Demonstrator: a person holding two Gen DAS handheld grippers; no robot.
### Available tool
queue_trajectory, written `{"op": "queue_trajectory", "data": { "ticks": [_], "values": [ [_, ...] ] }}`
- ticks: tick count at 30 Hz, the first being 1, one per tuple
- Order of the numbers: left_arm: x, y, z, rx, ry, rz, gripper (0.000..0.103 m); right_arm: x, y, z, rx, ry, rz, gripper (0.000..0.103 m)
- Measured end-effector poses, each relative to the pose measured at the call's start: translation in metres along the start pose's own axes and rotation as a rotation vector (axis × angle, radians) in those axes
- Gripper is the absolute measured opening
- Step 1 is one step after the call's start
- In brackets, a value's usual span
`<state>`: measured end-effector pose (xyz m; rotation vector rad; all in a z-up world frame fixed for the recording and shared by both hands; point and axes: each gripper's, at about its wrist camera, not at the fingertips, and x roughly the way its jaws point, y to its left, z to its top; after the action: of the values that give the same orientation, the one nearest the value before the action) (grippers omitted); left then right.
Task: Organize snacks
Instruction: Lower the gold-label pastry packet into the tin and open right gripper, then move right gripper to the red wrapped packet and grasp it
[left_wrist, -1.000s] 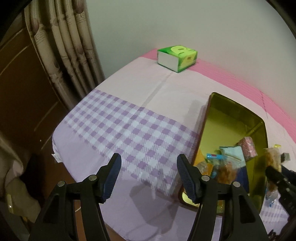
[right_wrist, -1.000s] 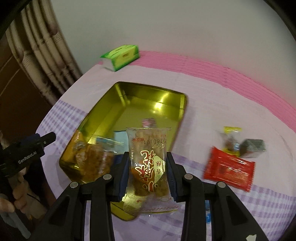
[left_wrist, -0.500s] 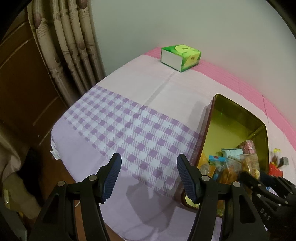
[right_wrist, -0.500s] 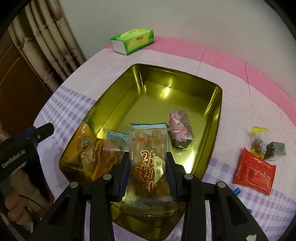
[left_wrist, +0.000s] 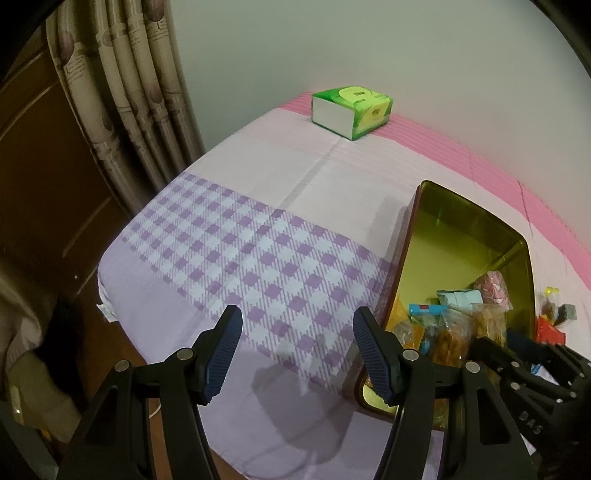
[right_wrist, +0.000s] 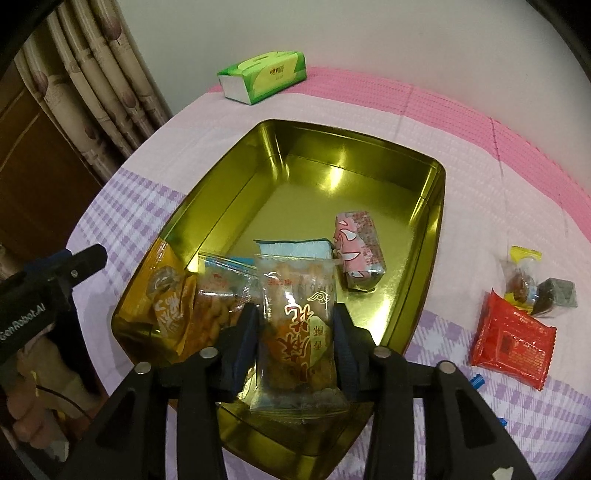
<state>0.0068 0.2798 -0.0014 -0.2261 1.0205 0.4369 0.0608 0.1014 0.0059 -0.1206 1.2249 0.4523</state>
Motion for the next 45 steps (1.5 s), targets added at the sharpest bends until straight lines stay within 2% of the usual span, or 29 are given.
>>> {"op": "queue_trajectory", "data": {
  "ticks": [9,13,16,21,25,32,39,45],
  "values": [
    [0.0,-0.001,0.0,0.006,-0.001,0.009,0.064,-0.045,-0.022,0.005,-0.011,-0.085,0.064,0.053],
    [0.0,-0.002,-0.001,0.008,-0.002,0.012,0.064,-0.063,-0.052,0.003,-0.078,-0.109,0.011,0.054],
    [0.0,-0.003,-0.001,0.016,-0.002,0.017,0.064,-0.065,-0.087,-0.001,-0.109,-0.079,-0.033,0.054],
    [-0.001,-0.005,-0.001,0.024,-0.001,0.018,0.064,-0.049,-0.144,-0.01,-0.163,0.013,-0.056,0.054],
    [-0.002,-0.008,-0.001,0.048,-0.011,0.033,0.064,-0.034,-0.173,-0.015,-0.18,0.079,-0.019,0.054],
    [-0.003,-0.017,-0.005,0.091,-0.02,0.058,0.064,-0.017,-0.183,-0.017,-0.273,0.142,0.033,0.054],
    [-0.002,-0.024,-0.008,0.114,-0.015,0.069,0.065,-0.023,-0.192,-0.03,-0.231,0.15,0.103,0.056],
    [-0.012,-0.037,-0.012,0.146,-0.032,0.051,0.065,-0.028,-0.183,-0.055,-0.244,0.148,0.112,0.055]
  ]
}}
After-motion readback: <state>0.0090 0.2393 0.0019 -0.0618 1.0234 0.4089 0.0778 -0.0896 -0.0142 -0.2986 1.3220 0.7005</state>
